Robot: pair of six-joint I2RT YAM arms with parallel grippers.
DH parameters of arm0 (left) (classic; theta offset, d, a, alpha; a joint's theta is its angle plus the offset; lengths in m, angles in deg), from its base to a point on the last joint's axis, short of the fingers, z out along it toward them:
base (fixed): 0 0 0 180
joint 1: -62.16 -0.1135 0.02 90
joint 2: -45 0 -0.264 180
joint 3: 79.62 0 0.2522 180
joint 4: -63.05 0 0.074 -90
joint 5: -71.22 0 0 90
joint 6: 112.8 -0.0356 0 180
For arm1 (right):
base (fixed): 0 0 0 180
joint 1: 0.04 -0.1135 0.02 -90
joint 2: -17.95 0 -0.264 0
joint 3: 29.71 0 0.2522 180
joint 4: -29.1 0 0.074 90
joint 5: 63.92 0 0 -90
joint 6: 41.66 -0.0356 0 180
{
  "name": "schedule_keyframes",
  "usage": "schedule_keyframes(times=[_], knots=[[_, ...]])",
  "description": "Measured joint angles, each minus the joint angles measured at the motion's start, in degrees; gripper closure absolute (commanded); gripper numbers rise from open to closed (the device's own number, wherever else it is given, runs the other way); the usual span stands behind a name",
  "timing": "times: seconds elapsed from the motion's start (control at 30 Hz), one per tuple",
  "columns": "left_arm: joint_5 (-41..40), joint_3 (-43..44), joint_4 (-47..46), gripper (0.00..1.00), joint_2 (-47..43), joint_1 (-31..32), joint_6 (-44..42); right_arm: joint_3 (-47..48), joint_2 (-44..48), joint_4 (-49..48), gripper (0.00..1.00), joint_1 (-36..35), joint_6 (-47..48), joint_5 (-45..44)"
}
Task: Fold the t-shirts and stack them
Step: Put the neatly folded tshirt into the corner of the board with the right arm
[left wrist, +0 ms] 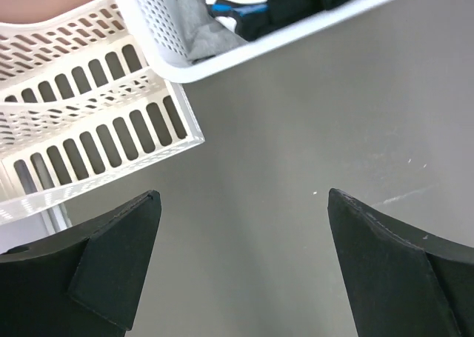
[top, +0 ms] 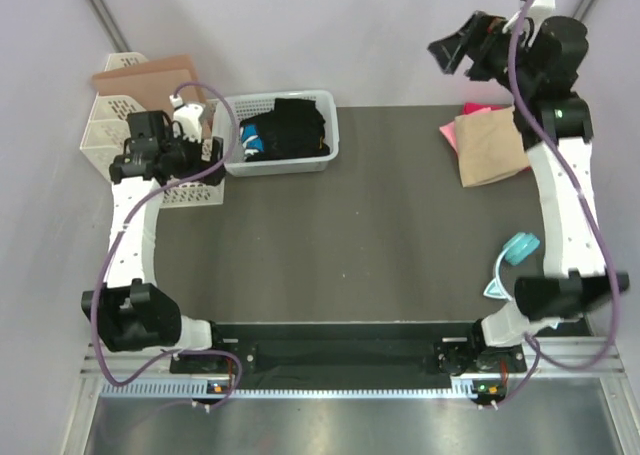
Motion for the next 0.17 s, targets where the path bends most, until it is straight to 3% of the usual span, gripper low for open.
schedule_keyframes(times=[0.17], knots=[[2.8, 0.6, 1.1, 0.01, 0.2, -1.9, 2.4, -10.9, 18.6, -2.0, 0.0, -9.8, 4.6, -0.2]])
